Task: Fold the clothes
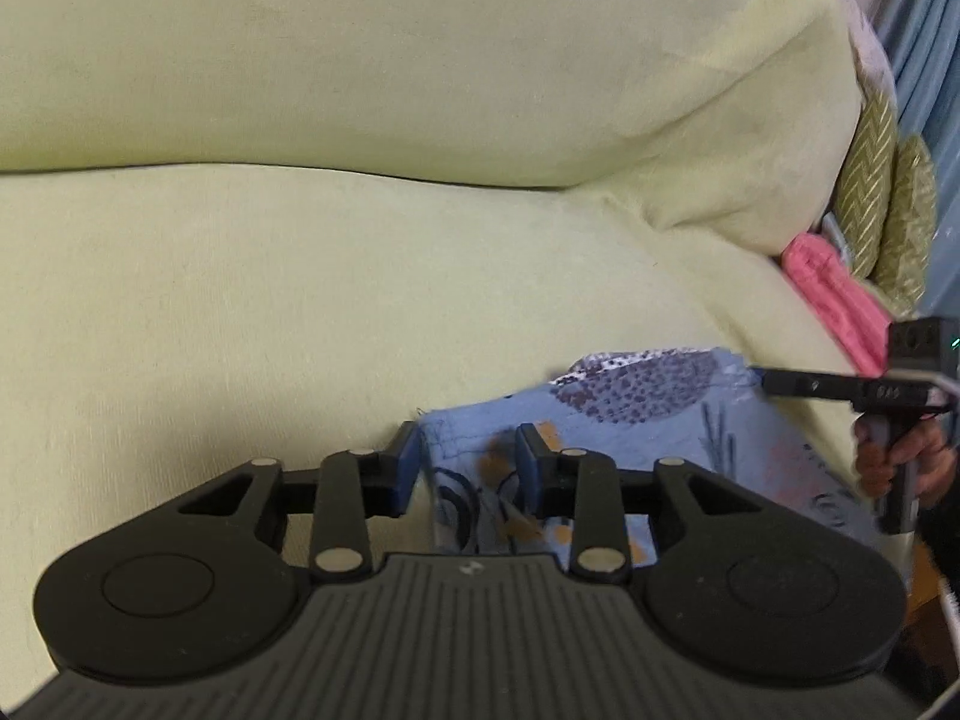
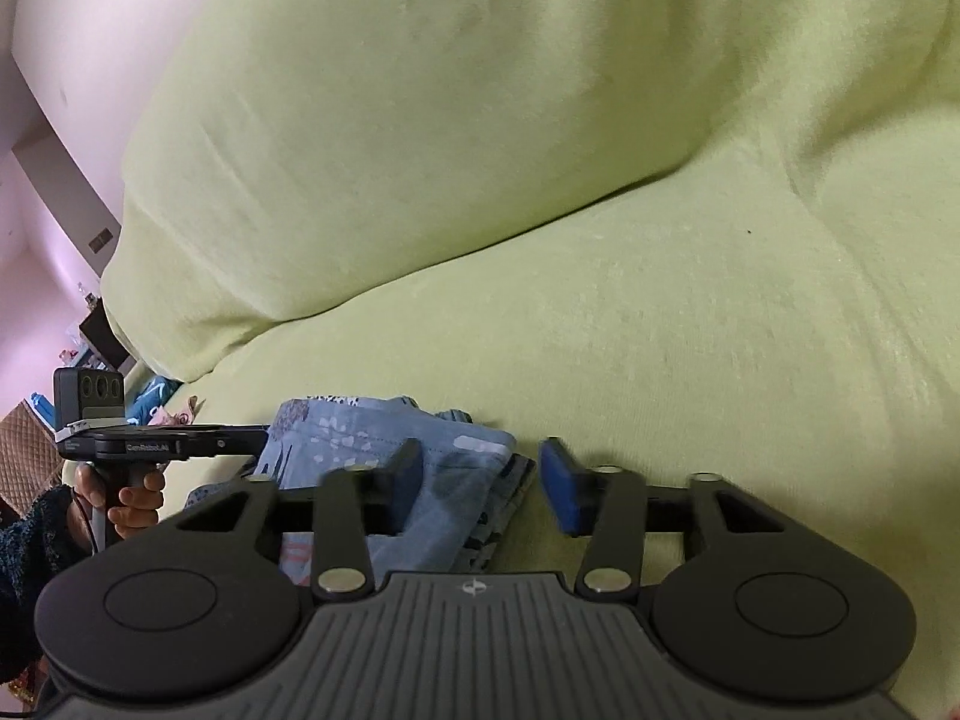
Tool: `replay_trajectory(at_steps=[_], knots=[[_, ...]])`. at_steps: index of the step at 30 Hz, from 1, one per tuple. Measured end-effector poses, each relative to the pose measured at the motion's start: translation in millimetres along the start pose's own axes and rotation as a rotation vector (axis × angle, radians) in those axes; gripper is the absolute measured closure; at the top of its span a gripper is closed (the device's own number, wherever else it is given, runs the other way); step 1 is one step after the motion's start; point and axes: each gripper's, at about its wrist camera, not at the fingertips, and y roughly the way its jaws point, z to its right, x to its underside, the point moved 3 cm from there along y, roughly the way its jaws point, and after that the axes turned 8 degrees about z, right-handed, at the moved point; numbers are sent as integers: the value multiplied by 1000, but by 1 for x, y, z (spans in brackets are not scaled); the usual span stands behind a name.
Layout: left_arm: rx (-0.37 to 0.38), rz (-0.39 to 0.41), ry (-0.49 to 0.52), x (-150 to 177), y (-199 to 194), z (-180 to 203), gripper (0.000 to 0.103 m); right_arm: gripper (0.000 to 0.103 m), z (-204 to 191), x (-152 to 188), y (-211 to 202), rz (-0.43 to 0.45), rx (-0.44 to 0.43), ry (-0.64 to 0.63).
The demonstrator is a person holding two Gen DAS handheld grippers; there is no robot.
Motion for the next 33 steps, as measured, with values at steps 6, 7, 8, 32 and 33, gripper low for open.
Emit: replay_trajectory(at_steps=[6,7,8,32,33], knots=[[-26,67,86,5,-10,11,101,101,-3,4,1,22,-6,-21],[-28,87,99,4,-13,13,101,101,-6,2,-1,34,-13,-31],[-27,105,110,4,-17,15,101,101,-9,1,-3,47,-19,-40],[-379,68,250,3,-42,27,76,59,-47,-6,-16,76,295,-226],[-355,78,278,11,-55,39,76,59,-58,-3,-31,106,304,-254]])
